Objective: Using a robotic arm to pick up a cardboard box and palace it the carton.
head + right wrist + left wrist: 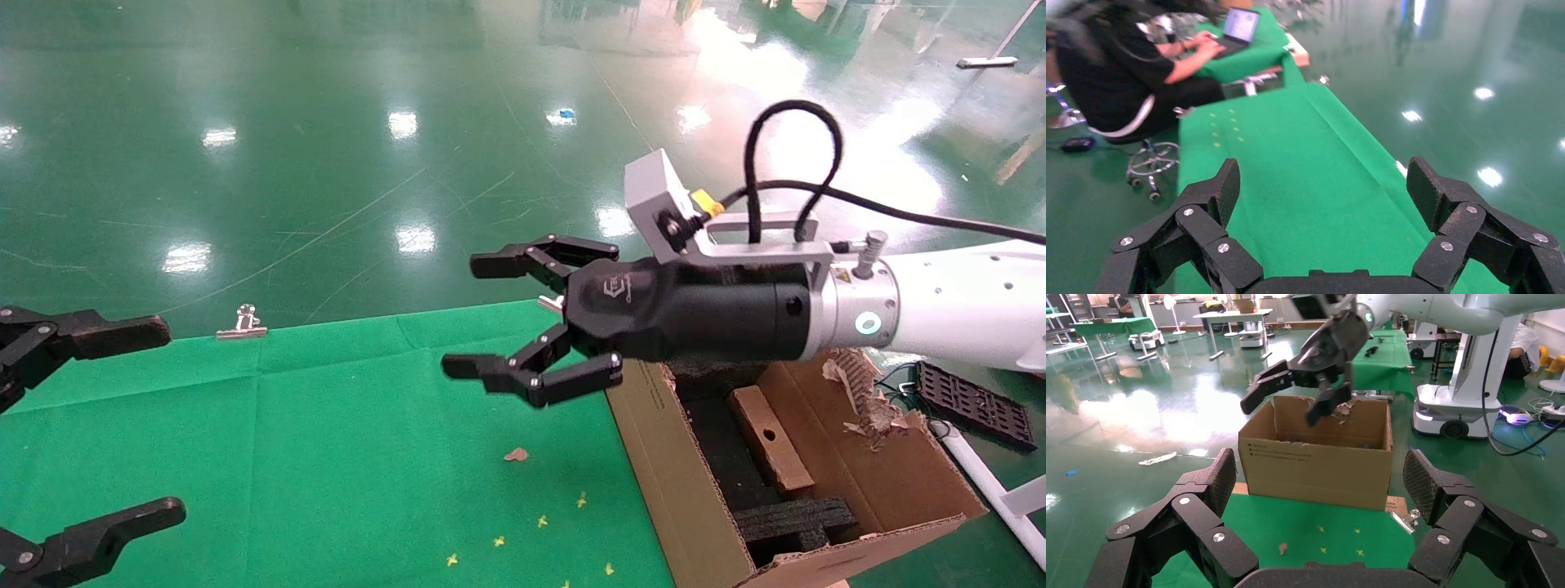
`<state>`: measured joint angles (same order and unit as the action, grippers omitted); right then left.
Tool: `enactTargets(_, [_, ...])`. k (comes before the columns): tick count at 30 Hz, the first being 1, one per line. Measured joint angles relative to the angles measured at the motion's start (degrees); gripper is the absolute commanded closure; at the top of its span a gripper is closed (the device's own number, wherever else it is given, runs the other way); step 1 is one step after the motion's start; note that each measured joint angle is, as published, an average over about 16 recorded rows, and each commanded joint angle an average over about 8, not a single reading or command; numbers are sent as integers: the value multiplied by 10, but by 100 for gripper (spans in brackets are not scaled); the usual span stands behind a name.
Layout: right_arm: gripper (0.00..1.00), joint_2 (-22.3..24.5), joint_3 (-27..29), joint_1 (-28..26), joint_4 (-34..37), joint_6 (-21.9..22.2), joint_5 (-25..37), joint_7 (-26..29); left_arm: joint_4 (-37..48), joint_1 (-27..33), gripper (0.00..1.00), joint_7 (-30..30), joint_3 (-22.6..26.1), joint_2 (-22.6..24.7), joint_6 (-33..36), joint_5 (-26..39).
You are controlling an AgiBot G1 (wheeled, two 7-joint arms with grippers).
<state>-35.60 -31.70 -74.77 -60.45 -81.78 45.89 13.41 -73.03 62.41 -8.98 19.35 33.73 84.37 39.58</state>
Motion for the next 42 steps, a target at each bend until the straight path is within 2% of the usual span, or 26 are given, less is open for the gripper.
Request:
enactTargets(10, [0, 4, 116, 98, -97, -29, -30, -20, 0, 0, 0, 0, 0, 0, 0, 0])
enactTargets(17, [0, 6, 166, 140, -138, -42, -43, -28, 0, 0, 0, 0, 0, 0, 0, 0])
enactTargets(23, [0, 7, 177, 150, -148, -44, -47, -29, 0, 0, 0, 0, 0, 0, 0, 0])
enactTargets(42, [0, 6, 161, 136, -134, -40, -42, -27, 0, 0, 0, 0, 0, 0, 0, 0])
